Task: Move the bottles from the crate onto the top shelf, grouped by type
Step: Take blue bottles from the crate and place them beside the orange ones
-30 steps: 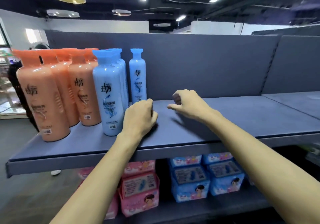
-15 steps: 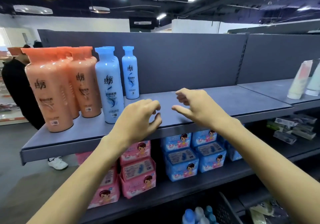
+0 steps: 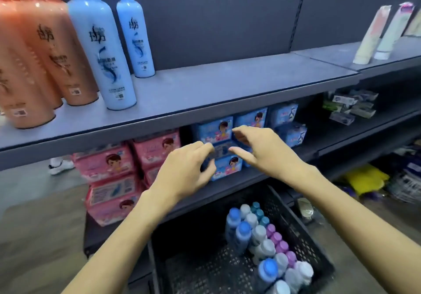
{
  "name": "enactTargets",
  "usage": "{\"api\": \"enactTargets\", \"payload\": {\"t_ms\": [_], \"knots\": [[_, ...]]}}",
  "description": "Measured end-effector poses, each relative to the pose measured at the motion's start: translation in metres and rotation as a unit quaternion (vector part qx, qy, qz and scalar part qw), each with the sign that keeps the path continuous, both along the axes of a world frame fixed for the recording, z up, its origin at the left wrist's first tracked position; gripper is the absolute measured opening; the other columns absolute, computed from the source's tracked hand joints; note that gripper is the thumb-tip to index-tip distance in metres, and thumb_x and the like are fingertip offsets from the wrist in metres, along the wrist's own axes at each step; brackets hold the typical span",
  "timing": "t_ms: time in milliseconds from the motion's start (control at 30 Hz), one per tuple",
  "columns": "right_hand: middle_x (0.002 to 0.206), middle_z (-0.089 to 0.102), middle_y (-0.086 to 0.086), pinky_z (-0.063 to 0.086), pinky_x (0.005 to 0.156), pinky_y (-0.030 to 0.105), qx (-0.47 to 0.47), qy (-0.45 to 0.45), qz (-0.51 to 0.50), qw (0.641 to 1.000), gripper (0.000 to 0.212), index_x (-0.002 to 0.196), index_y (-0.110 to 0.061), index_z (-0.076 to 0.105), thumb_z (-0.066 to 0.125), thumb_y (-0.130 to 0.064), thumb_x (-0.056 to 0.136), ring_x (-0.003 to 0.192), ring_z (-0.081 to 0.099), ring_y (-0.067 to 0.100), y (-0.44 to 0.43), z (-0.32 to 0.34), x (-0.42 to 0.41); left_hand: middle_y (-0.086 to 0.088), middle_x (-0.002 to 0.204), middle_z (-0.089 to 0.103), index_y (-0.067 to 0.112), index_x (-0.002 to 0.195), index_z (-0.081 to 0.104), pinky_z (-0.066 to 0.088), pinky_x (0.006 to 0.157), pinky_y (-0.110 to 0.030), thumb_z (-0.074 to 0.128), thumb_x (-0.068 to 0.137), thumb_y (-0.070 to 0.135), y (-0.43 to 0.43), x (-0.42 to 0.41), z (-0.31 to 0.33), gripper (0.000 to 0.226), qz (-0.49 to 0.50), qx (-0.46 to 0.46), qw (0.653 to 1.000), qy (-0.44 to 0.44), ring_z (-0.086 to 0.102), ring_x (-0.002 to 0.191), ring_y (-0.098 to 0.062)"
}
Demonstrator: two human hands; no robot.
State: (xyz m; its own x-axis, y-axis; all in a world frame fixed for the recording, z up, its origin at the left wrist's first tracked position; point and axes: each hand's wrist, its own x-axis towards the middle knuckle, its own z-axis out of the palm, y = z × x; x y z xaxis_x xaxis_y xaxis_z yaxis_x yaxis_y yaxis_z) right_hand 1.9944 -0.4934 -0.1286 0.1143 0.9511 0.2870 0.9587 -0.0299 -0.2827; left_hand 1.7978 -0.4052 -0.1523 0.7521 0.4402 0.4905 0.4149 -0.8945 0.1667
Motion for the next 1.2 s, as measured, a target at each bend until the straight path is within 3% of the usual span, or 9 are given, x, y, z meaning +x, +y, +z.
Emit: {"api": "enactTargets", "payload": {"t_ms": [233, 400, 600, 867, 1067, 1200], "knots": [[0.120, 0.064, 0.010, 0.047, 0.091, 0.043, -0.147, -0.013, -0.047, 0.988, 0.047, 0.131, -0.009, 0.051, 0.058, -0.041, 0.098, 0.112, 0.059, 0.031, -0.017, -0.112, 0.008, 0.002, 0.086, 0.060, 0.019, 0.097, 0.057, 0.049, 0.068, -0.042, 0.053, 0.087, 0.033, -0.029, 0.011, -0.117, 0.018, 0.049, -0.124, 0.989, 0.066, 0.060, 0.082, -0.024], [0.117, 0.065, 0.014, 0.048, 0.087, 0.043, -0.252, 0.041, -0.081, 0.963, 0.043, 0.122, -0.007, 0.054, 0.061, -0.040, 0.095, 0.110, 0.060, 0.037, -0.025, -0.189, 0.017, 0.004, 0.096, 0.060, 0.021, 0.103, 0.056, 0.050, 0.072, -0.041, 0.050, 0.087, 0.037, -0.051, 0.016, -0.186, 0.023, 0.082, -0.190, 0.969, 0.134, 0.058, 0.092, -0.020], [0.117, 0.063, 0.018, 0.049, 0.085, 0.041, -0.331, 0.126, -0.162, 0.921, 0.044, 0.122, -0.003, 0.052, 0.061, -0.037, 0.096, 0.109, 0.059, 0.036, -0.037, -0.265, 0.027, 0.004, 0.093, 0.058, 0.022, 0.102, 0.055, 0.047, 0.065, -0.035, 0.049, 0.087, 0.036, -0.063, 0.025, -0.231, 0.021, 0.090, -0.232, 0.953, 0.175, 0.056, 0.090, -0.019], [0.115, 0.062, 0.020, 0.045, 0.076, 0.038, -0.317, 0.250, -0.231, 0.886, 0.055, 0.130, -0.005, 0.039, 0.070, -0.026, 0.089, 0.104, 0.061, 0.038, -0.030, -0.339, 0.017, 0.004, 0.094, 0.059, 0.021, 0.104, 0.055, 0.047, 0.067, -0.036, 0.049, 0.089, 0.033, -0.067, 0.038, -0.261, 0.020, 0.114, -0.278, 0.935, 0.190, 0.055, 0.090, -0.018], [0.124, 0.057, 0.017, 0.047, 0.090, 0.039, -0.265, 0.336, -0.287, 0.857, 0.061, 0.132, -0.007, 0.042, 0.076, -0.021, 0.083, 0.112, 0.058, 0.035, -0.016, -0.374, 0.005, 0.006, 0.091, 0.058, 0.021, 0.102, 0.056, 0.043, 0.066, -0.032, 0.051, 0.088, 0.033, -0.072, 0.032, -0.280, 0.019, 0.137, -0.283, 0.930, 0.191, 0.053, 0.092, -0.016], [0.115, 0.062, 0.011, 0.049, 0.088, 0.039, -0.248, 0.348, -0.298, 0.854, 0.057, 0.121, -0.010, 0.046, 0.082, -0.018, 0.077, 0.105, 0.061, 0.031, -0.010, -0.392, 0.005, 0.005, 0.090, 0.056, 0.021, 0.099, 0.053, 0.038, 0.063, -0.030, 0.050, 0.088, 0.034, -0.079, 0.027, -0.291, 0.017, 0.129, -0.290, 0.927, 0.202, 0.051, 0.092, -0.017]]}}
